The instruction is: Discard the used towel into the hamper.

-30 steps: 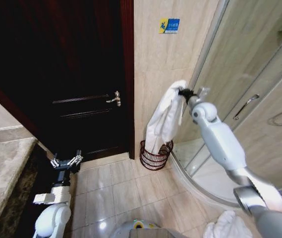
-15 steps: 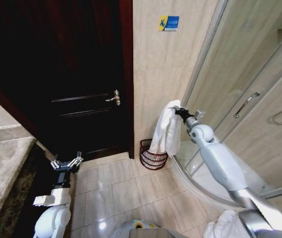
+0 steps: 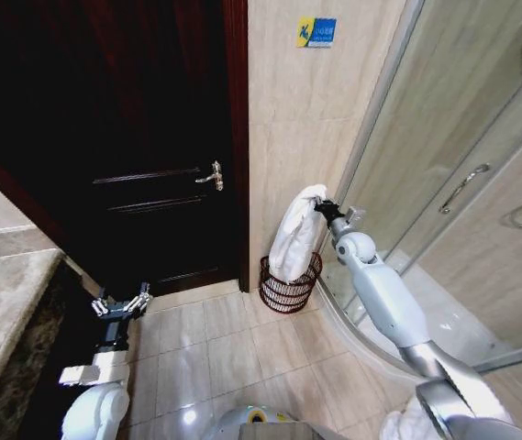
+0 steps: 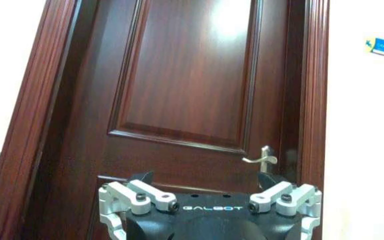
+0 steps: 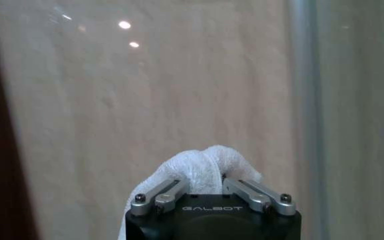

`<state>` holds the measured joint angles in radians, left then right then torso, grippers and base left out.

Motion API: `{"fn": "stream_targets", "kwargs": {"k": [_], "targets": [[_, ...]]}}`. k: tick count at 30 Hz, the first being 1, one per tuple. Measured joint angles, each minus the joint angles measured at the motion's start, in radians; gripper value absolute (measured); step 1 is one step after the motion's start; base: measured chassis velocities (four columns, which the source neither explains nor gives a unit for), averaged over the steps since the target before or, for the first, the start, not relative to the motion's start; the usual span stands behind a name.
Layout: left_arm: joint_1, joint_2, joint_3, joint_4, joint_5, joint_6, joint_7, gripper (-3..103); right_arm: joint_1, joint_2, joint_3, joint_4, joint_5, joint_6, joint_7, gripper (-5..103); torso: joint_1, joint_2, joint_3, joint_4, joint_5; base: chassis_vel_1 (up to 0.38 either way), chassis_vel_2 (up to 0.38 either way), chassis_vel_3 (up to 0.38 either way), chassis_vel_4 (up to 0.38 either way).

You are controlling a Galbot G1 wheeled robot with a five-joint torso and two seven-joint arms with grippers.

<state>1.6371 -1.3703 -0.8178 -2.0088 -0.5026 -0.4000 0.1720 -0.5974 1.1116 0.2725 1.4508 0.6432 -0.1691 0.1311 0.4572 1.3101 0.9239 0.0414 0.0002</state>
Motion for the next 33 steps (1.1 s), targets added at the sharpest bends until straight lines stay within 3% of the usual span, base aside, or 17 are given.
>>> {"fn": "stream_targets", "kwargs": {"k": [5, 12, 22, 33], "targets": [[0.002, -0.006, 0.002, 0.002, 0.001, -0.004, 0.006, 100, -0.003, 0.033, 0.036, -0.084, -0.011, 0.019, 0.029, 7, -0.016, -0.034, -0.017, 0.0002, 0.0001, 0.0, 0.0, 0.0, 0.0], [0.011, -0.011, 0.003, 0.009, 0.004, -0.017, 0.012, 100, -0.001, 0.067, 0.054, -0.127, -0.014, 0.089, -0.047, 7, -0.036, -0.077, -0.04, 0.0005, -0.0002, 0.0, 0.0, 0.0, 0.0], [0.013, -0.013, 0.003, 0.02, 0.004, -0.028, 0.018, 100, 0.071, 0.092, 0.04, -0.154, -0.005, 0.129, -0.055, 7, -0.058, -0.124, -0.066, 0.0005, -0.0005, 0.0, 0.0, 0.0, 0.0], [0.012, -0.013, 0.003, 0.024, 0.003, -0.035, 0.022, 100, 0.116, 0.195, 0.09, -0.39, -0.137, 0.262, -0.104, 7, -0.088, -0.189, -0.101, 0.0003, -0.0002, 0.0, 0.0, 0.0, 0.0]]}}
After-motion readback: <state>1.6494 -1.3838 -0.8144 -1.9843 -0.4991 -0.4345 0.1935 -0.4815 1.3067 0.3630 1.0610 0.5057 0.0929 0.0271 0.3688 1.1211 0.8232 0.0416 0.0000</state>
